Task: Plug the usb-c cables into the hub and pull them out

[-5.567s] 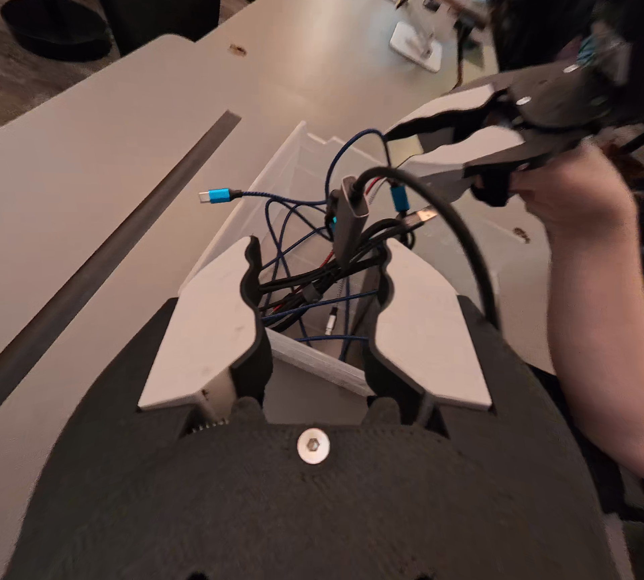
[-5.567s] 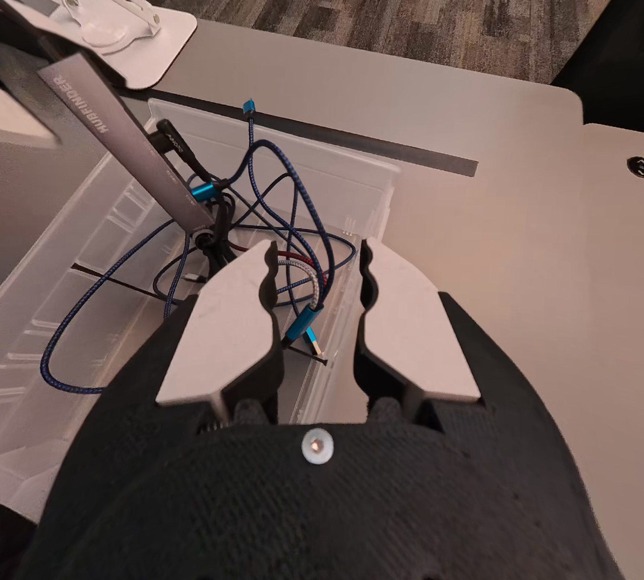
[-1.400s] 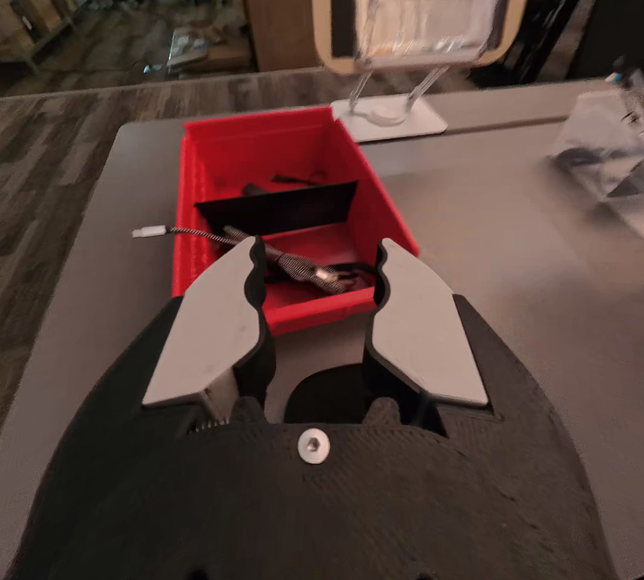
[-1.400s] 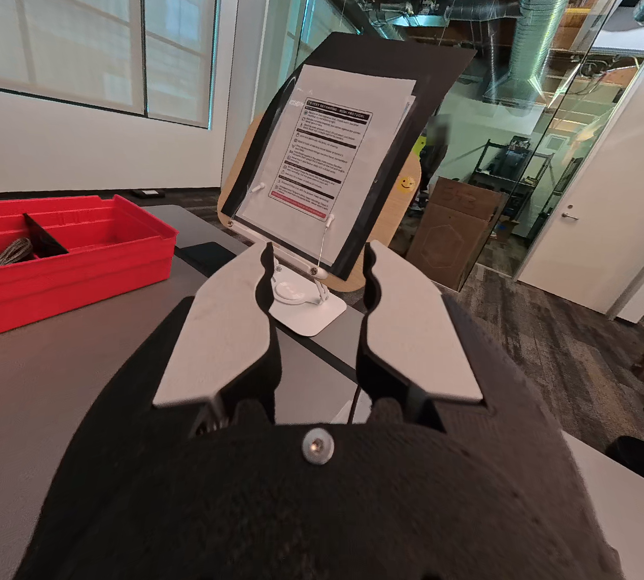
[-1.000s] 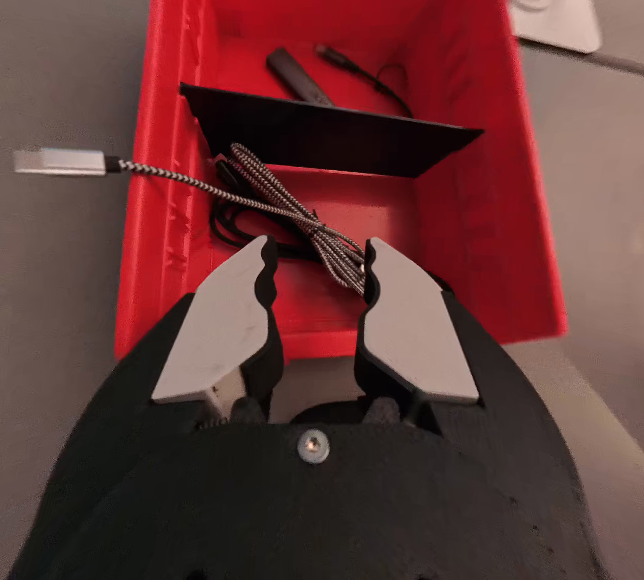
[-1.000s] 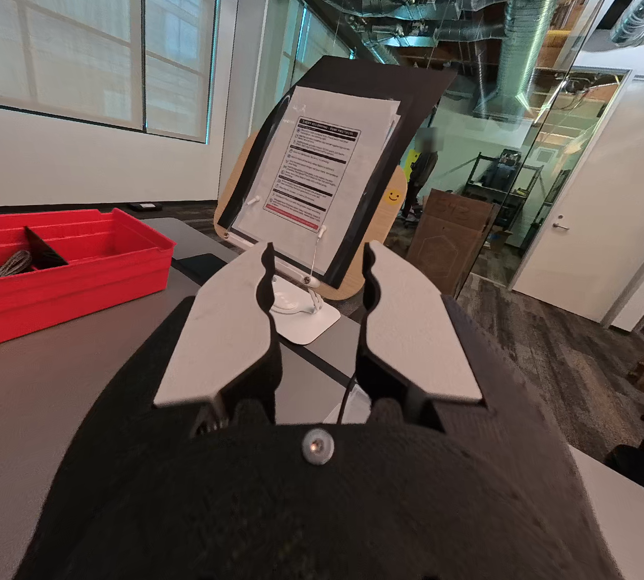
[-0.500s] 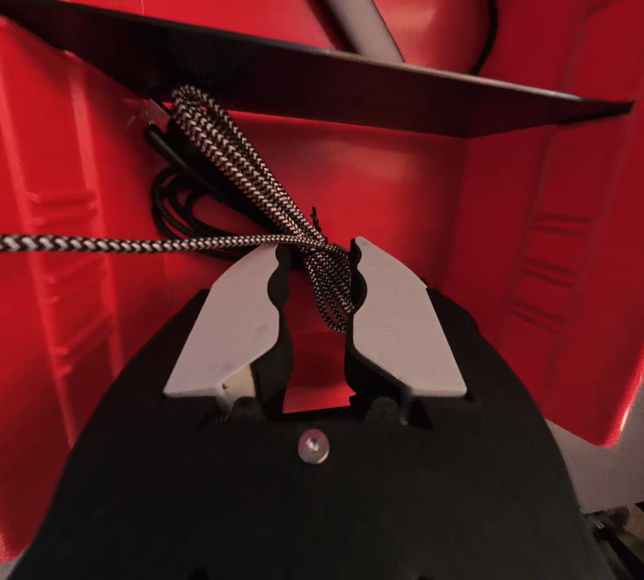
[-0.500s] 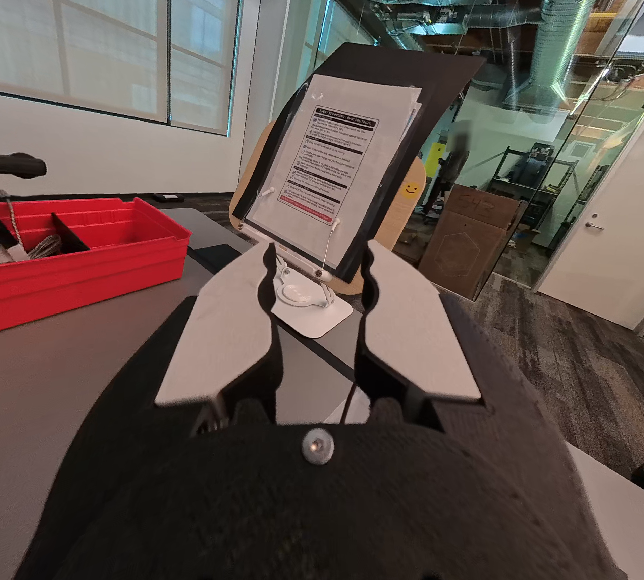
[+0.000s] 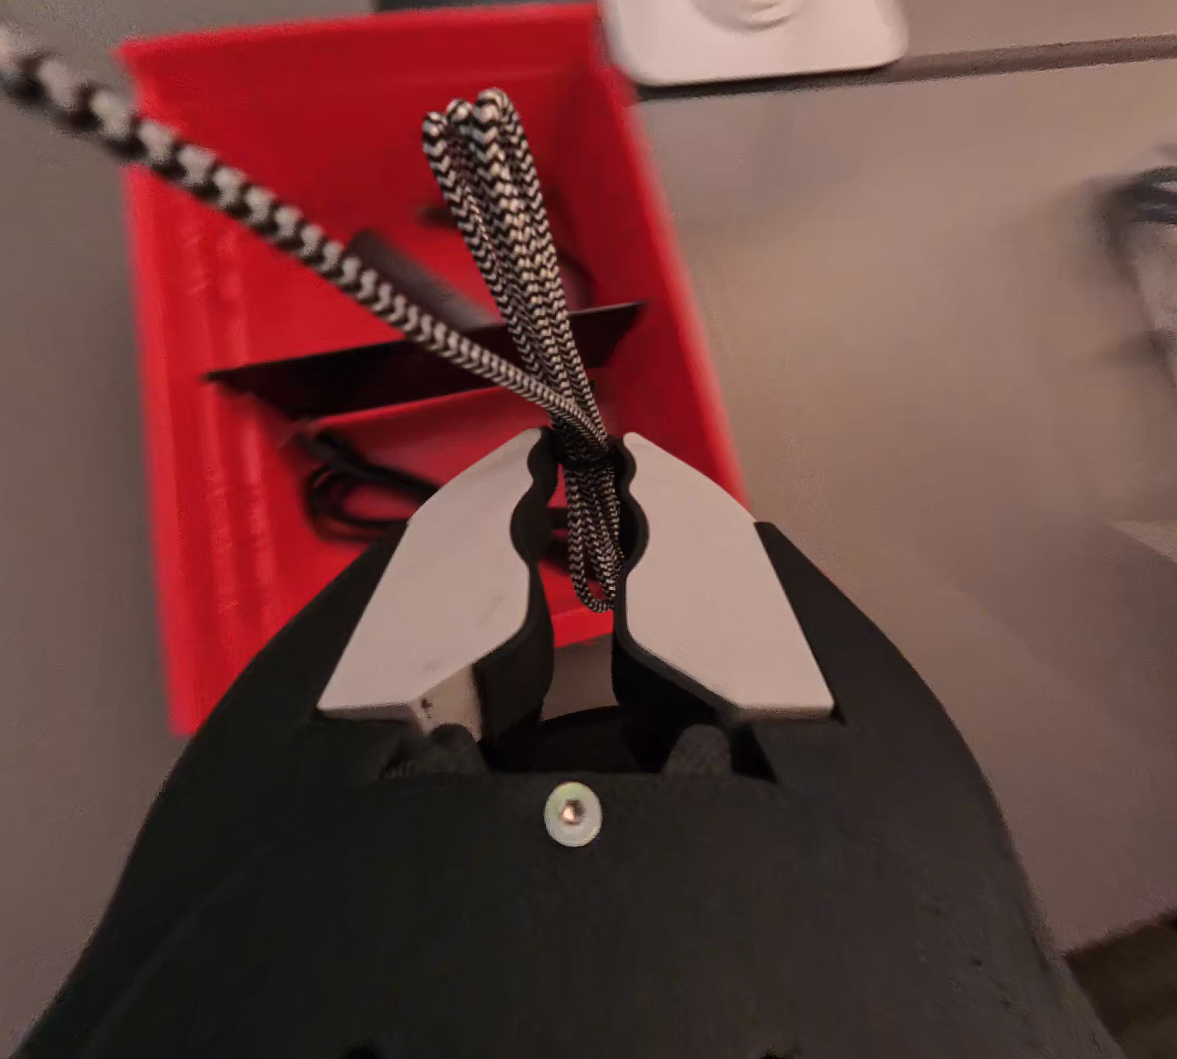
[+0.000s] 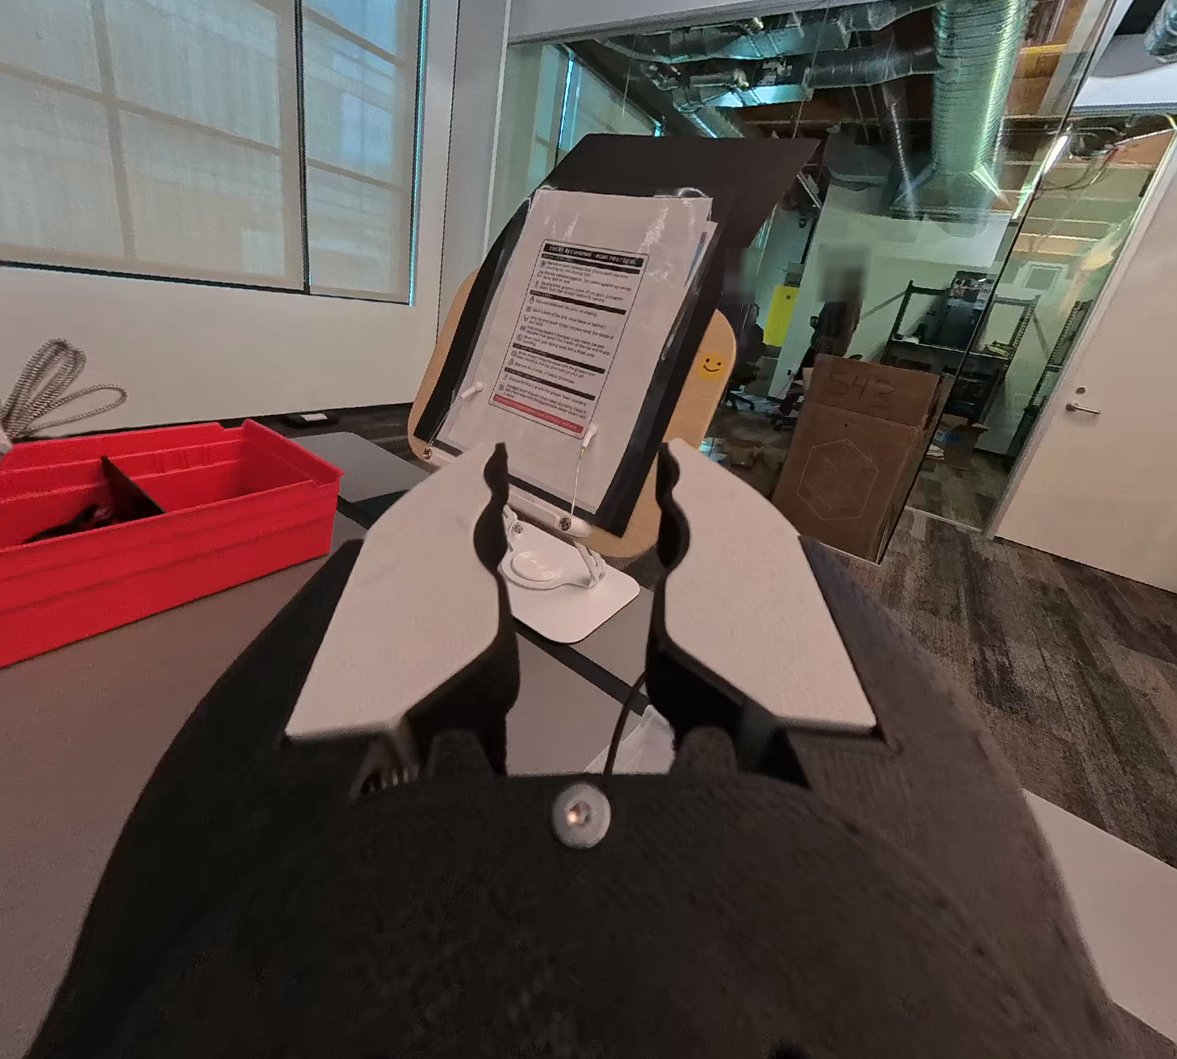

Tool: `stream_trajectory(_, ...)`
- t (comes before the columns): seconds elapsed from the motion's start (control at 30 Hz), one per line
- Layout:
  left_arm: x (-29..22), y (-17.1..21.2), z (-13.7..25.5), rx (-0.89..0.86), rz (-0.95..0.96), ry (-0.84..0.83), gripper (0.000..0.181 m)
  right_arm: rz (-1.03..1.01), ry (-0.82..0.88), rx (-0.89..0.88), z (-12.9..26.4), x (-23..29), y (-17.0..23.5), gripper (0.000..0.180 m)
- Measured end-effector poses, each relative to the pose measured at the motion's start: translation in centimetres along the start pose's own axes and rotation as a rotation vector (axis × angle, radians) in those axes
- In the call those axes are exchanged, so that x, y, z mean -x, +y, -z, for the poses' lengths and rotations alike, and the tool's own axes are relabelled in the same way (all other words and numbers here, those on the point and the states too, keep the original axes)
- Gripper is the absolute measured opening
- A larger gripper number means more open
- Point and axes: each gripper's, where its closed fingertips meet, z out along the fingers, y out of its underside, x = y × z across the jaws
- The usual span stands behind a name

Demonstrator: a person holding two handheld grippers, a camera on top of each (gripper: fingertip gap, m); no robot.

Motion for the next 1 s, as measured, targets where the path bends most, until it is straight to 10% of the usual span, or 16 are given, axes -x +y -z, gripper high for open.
stream_trajectory(0.4, -25.0, 8.3, -6.8, 0.324, -0.342, 0.603, 0.016, -0.06, 0.012, -0.043, 1.0, -1.1, -0.6, 0.042)
stream_trajectory(0.8, -27.3, 12.1, -11.6, 0.526, -0.391, 0.643, 0.019, 0.0, -0.012, 0.042, -0.4, 0.0, 1.1, 0.042)
stream_trajectory(1.0, -25.6, 7.2, -9.8, 0.271, -0.386, 0.576, 0.06, 0.067, -0.005, 0.102, -0.8, 0.3, 2.2, 0.042)
